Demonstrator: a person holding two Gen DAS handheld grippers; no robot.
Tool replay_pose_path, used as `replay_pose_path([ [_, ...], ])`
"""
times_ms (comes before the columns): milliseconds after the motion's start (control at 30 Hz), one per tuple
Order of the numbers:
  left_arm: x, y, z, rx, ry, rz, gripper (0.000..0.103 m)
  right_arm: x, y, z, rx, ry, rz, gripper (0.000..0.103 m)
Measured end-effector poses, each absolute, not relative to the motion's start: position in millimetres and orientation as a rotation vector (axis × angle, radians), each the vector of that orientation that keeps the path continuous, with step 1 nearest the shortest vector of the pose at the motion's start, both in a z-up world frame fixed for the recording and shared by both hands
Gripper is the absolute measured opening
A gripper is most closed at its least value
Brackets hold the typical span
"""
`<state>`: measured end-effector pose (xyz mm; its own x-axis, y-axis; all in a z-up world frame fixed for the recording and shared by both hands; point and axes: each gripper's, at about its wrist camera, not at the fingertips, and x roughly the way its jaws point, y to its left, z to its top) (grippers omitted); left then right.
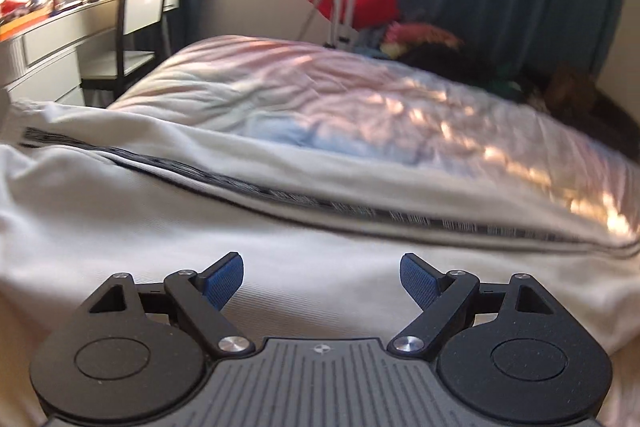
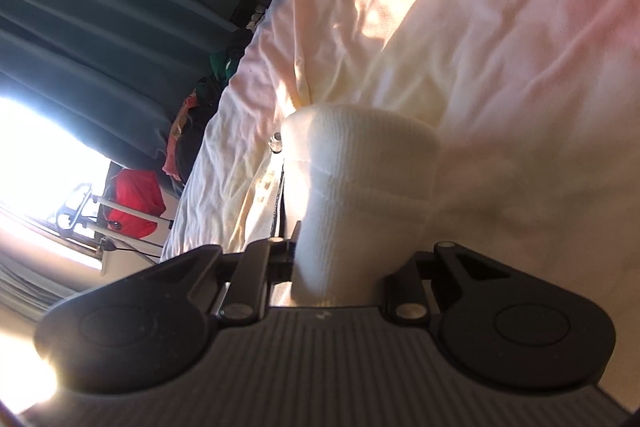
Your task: Fold clothes
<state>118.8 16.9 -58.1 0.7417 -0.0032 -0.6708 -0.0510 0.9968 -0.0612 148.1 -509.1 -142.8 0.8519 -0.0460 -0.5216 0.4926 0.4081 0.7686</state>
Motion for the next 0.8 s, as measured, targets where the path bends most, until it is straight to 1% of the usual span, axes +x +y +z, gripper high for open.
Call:
replay_pose_path([
  [133, 123.6, -7.7, -102.1, 0.044, 0.734, 0.051, 0.09, 157.9, -493.0, -126.1, 0.923, 0.475, -0.383, 0.023],
  [233, 123.5, -9.4, -105.9, 0.053, 0.72, 0.05, 0.092, 161.2, -482.1, -116.2, 0.812, 0.474, -0.393, 0.023],
  [400, 127.0, 0.8, -96.0, 0.005, 0.742, 0.017, 0.092, 165.5, -454.4, -91.4, 0.581, 0.449, -0.401, 0.023],
  [500, 130.5, 8.9, -79.3, -0.019, 0.703, -0.012, 0.089, 169.5, -417.0, -65.7, 0.356, 0.398, -0.411, 0.023],
  [633, 132.2, 22.5, -56.8, 0.009, 0.618, 0.007, 0.089, 166.5, -343.8, -40.4, 0.072, 0.303, -0.358, 0.023],
  [800, 131.8, 47.9, -43.3, -0.036, 0.598, 0.011, 0.089, 154.3, -245.7, -25.5, -0.184, 0.179, -0.217, 0.022],
])
